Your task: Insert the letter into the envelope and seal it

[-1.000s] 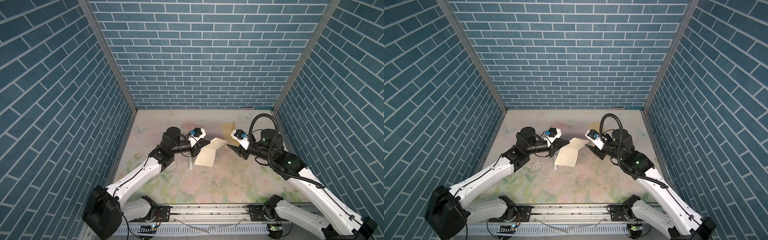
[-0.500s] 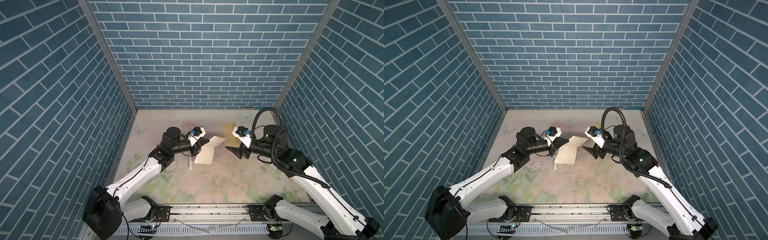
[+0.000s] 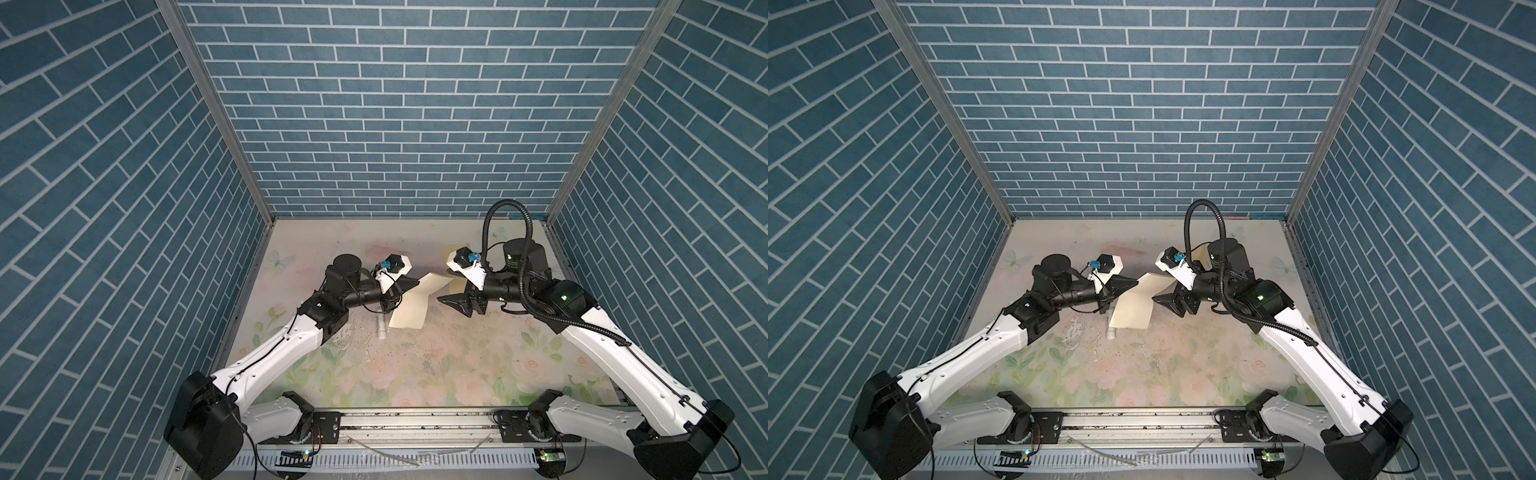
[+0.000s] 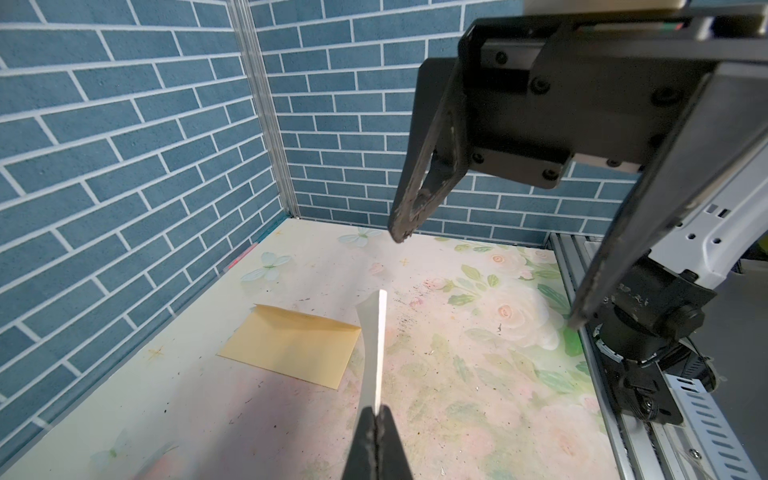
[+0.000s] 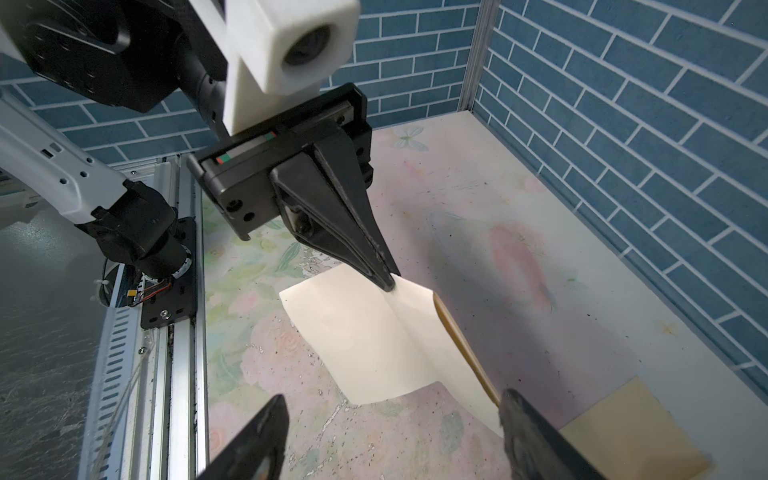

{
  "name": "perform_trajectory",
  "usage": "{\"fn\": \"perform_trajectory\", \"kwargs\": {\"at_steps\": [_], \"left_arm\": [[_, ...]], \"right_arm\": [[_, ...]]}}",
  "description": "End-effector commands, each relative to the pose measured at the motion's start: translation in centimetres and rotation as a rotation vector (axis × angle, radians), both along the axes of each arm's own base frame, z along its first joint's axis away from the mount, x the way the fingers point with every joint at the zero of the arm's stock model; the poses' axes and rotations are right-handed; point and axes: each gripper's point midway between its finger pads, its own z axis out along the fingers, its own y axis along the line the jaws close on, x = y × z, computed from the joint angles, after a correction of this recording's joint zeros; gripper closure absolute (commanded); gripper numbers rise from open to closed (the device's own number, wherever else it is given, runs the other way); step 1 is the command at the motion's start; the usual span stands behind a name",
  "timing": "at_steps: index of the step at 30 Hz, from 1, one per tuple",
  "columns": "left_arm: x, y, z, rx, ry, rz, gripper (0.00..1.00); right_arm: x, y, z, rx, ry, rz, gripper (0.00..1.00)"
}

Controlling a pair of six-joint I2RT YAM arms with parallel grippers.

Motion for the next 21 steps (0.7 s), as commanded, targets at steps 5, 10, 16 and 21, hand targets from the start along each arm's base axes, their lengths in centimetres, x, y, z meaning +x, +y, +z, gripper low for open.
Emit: {"fn": "perform_trajectory", "kwargs": {"at_steps": [5,10,16,21], "left_arm": [[-1.8,-0.5,0.2,-0.014,0.011,-0.087,1.0],[-2.5,-0.8,0.1,-0.017,0.024,-0.128,1.0],[-2.5,-0.9,0.0,-0.012,0.029,-0.127,1.0],[-2.5,-0.9,0.1,-0.012,0.028,-0.125,1.0]], "right_arm": [[0.6,1.6,2.0,0.02,-0.078,0.082,0.28],[0.5,2.2,2.0,0.019,-0.089,0.135,0.41],[-0.8,2.8,2.2,0.05,-0.056,0.214,0.68],[-1.1,2.9,1.8,0.047,-0.031,0.234,0.84]]}}
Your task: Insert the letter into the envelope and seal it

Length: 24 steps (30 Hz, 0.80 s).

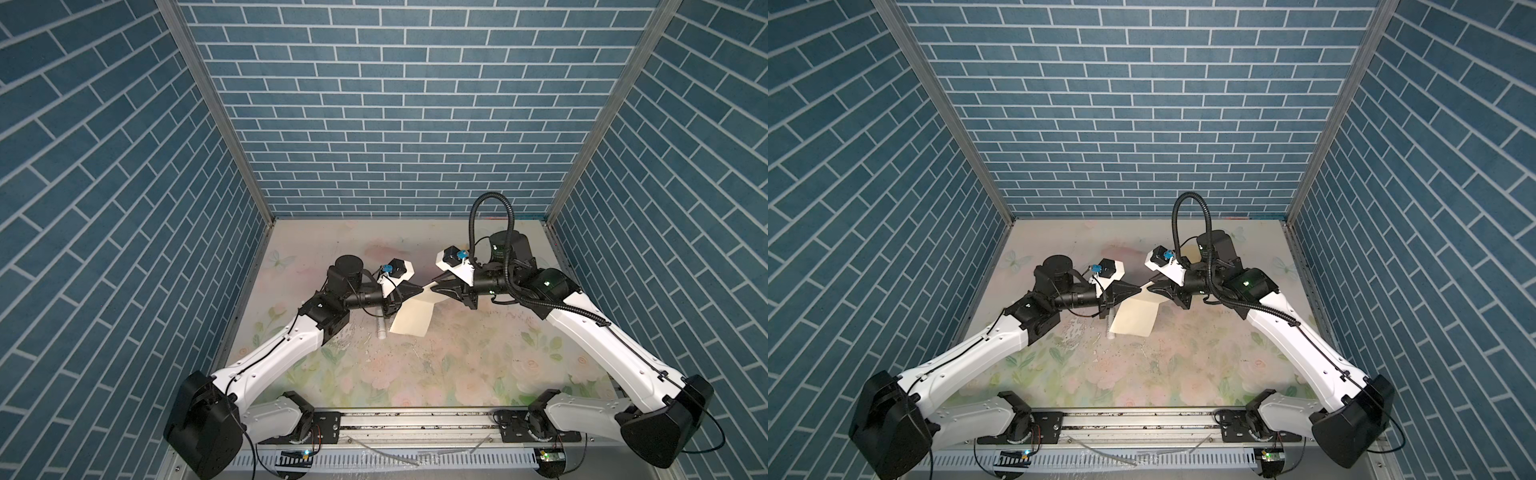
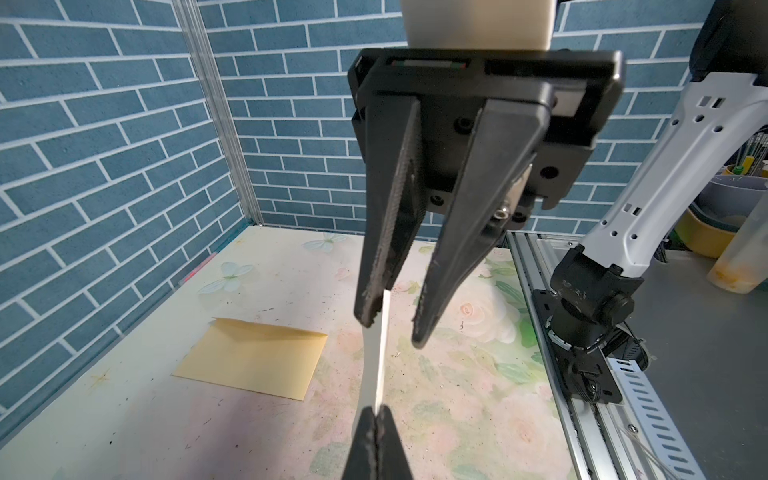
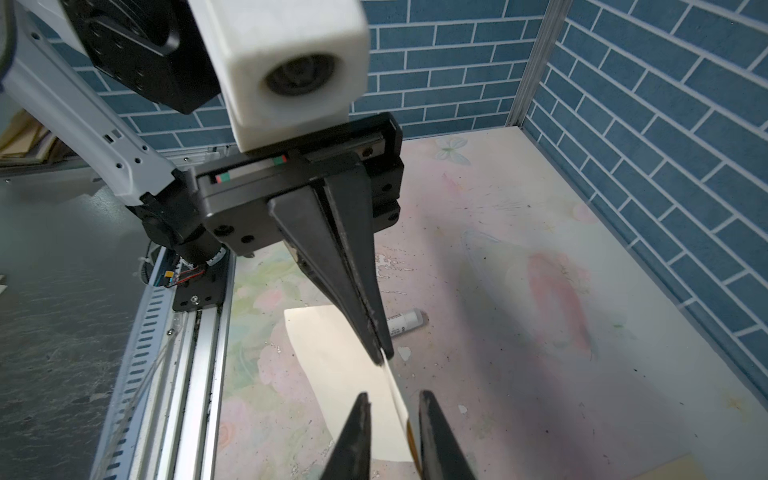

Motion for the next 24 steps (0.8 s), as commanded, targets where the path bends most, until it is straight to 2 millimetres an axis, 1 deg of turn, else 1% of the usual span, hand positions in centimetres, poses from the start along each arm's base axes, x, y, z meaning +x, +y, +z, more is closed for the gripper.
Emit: {"fn": "perform_trajectory", "kwargs": {"at_steps": [1,6,9,10,11,12,15,18,24], "left_arm": [[-0.5,-0.1,0.2,-0.002,0.004,-0.021,1.0],[-0.4,-0.1,0.0,-0.001,0.007,-0.017,1.0],[-0.3,-0.2,0.0,0.0,0.008,-0.013,1.0],[-0.2,-0.2,-0.1,0.0,0.01,-0.011,0.97],[-0.2,-0.1,0.0,0.0,0.009,-0.008,0.9],[-0.1,-0.1,-0.1,0.001,0.009,-0.004,0.86],[0.0,-0.1,-0.4,0.009,0.012,0.006,0.78],[0.1,0.0,-0.8,0.015,0.018,0.012,0.78],[0.5,0.0,-1.5,0.033,0.034,0.033,0.85]], "right_arm": [[-0.8,0.5,1.7,0.027,-0.027,0.066,0.86],[-0.6,0.5,1.6,0.021,-0.035,0.062,1.0],[-0.5,0.4,1.7,0.021,-0.054,0.056,1.0],[-0.4,0.4,1.8,0.024,-0.066,0.051,1.0],[-0.4,0.3,1.9,0.029,-0.08,0.049,1.0],[-0.4,0.2,2.1,0.036,-0.093,0.044,1.0],[-0.7,-0.1,2.5,0.042,-0.124,0.042,1.0],[-1.0,-0.5,2.8,0.045,-0.144,0.038,1.0],[-1.1,-1.2,3.1,0.041,-0.192,0.011,1.0]]}}
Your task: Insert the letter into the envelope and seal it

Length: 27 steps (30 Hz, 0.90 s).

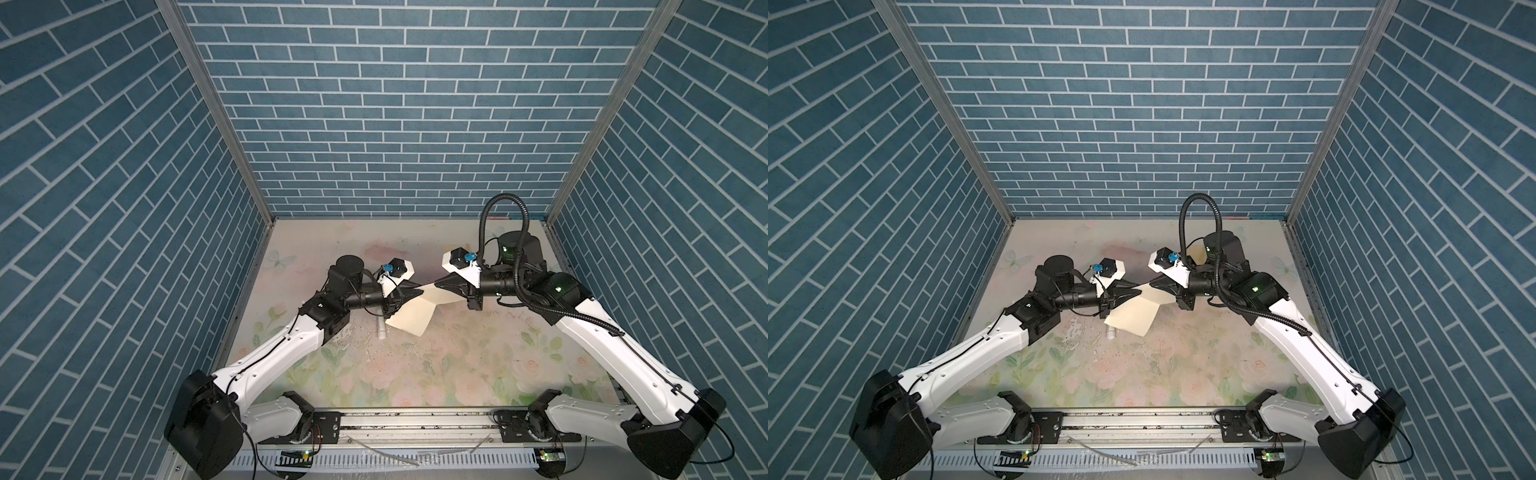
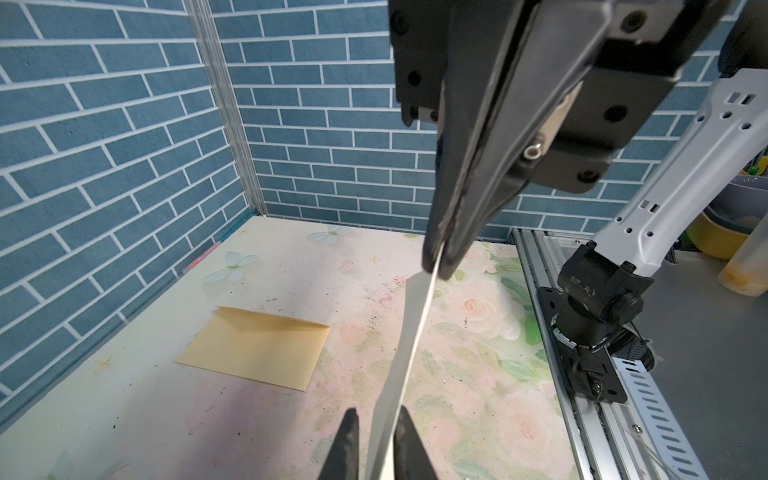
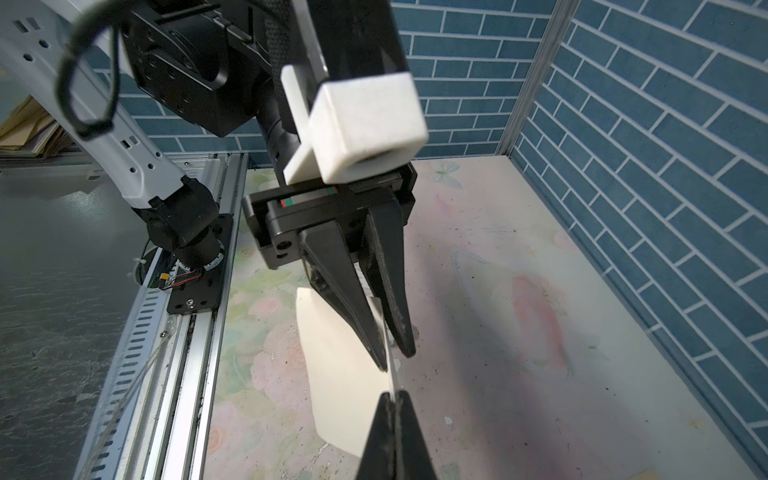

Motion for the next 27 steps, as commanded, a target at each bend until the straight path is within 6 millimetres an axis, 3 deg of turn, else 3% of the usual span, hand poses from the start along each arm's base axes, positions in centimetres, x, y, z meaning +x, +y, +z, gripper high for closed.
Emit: {"fn": "perform_trajectory", "kwargs": {"at_steps": [1,5,8,12,16,27], "left_arm": [[0.1,-0.1,-1.0,0.019,0.02,0.011,0.88],[0.4,0.0,-1.2,0.024,0.028,0.027,0.99],[0.5,0.1,-1.3,0.02,0.036,0.036,1.0],[0.5,0.2,-1.5,0.02,0.035,0.05,0.79],[0.5,0.6,-1.8,0.026,0.034,0.07,0.78],[0.7,0.9,-2.2,0.029,0.042,0.097,1.0]], "right_arm": [[-0.2,-0.4,0.8,0.003,-0.094,0.005,1.0],[-0.2,-0.7,1.0,0.005,-0.117,-0.01,1.0],[-0.2,-0.9,1.1,0.008,-0.134,-0.02,1.0],[0.0,-1.3,1.0,0.003,-0.157,-0.046,1.0],[0.0,-1.6,0.8,-0.012,-0.169,-0.057,1.0],[0.1,-1.9,0.4,-0.026,-0.166,-0.07,1.0]]}}
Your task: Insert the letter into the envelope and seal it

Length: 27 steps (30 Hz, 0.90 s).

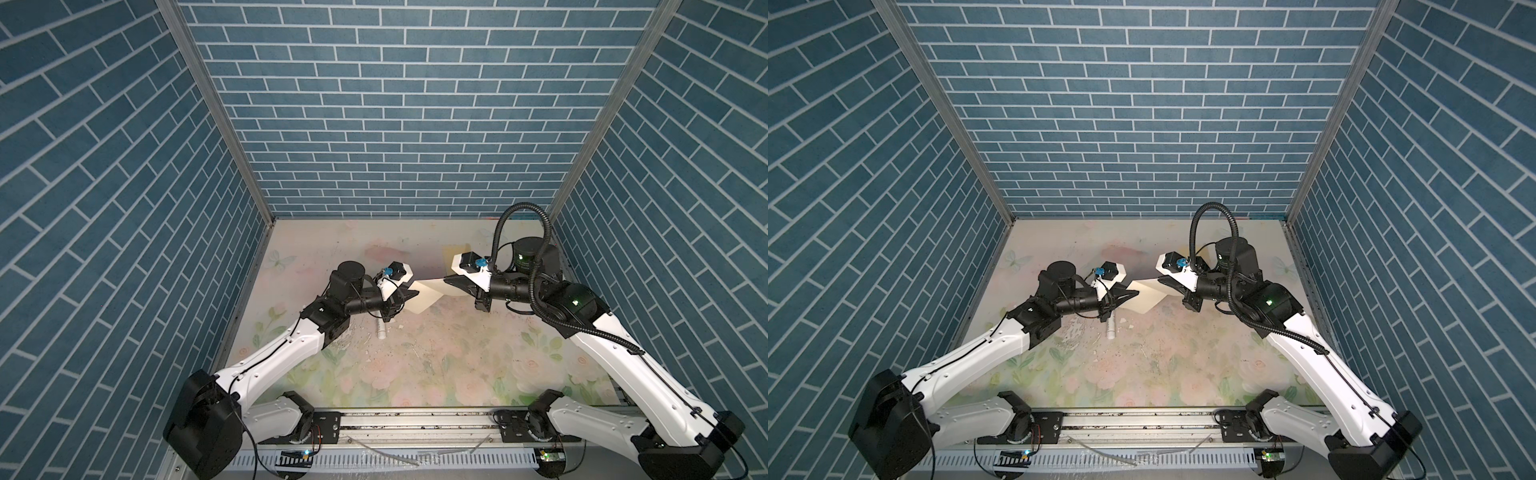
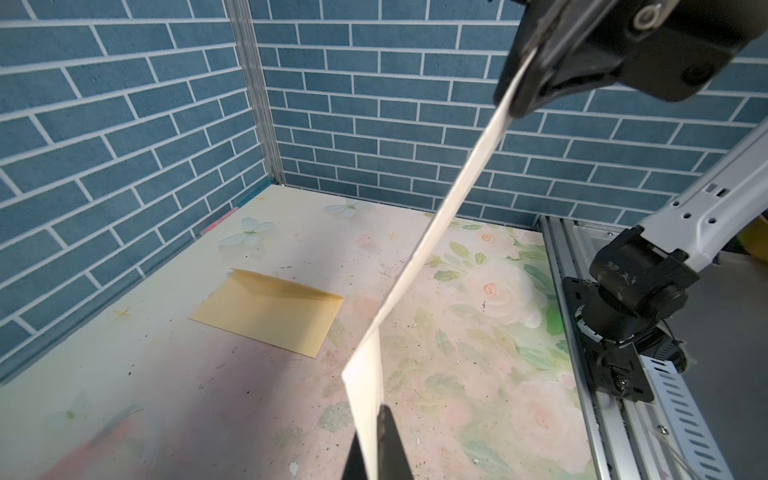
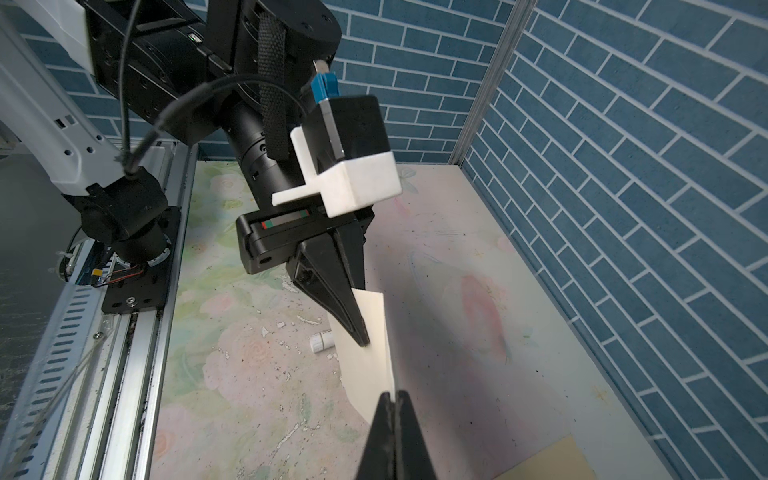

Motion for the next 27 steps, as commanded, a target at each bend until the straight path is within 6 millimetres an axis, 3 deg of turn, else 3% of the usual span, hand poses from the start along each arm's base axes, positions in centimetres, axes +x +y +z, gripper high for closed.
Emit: {"fn": "perform_trajectory", "kwargs": {"at_steps": [1,6,9,15,19,23,27], "left_arm": [[-0.1,0.2,0.3,-0.008,-0.001,0.015,0.95],[-0.1,0.4,-0.1,-0.003,0.008,0.025,0.84],[-0.2,0.5,-0.4,-0.003,0.011,0.03,0.83],[-0.2,0.6,-0.6,0.0,0.016,0.034,0.89],[-0.1,0.6,-0.8,0.002,0.023,0.04,0.99],[0.4,0.8,-0.8,0.0,0.028,0.071,1.0],[1.3,1.3,-0.7,0.005,0.016,0.133,1.0]], "right_arm": [[-0.1,-0.1,-0.8,-0.026,-0.044,0.013,1.0],[0.3,-0.4,-1.1,-0.04,-0.059,-0.012,1.0],[0.4,-0.6,-1.1,-0.044,-0.066,-0.022,1.0],[0.3,-0.6,-1.0,-0.043,-0.069,-0.02,1.0],[0.3,-0.6,-1.1,-0.042,-0.061,-0.019,1.0],[0.0,-0.5,-0.8,-0.027,-0.051,-0.007,1.0],[-0.4,-0.6,-0.3,-0.007,-0.051,-0.005,0.79]]}}
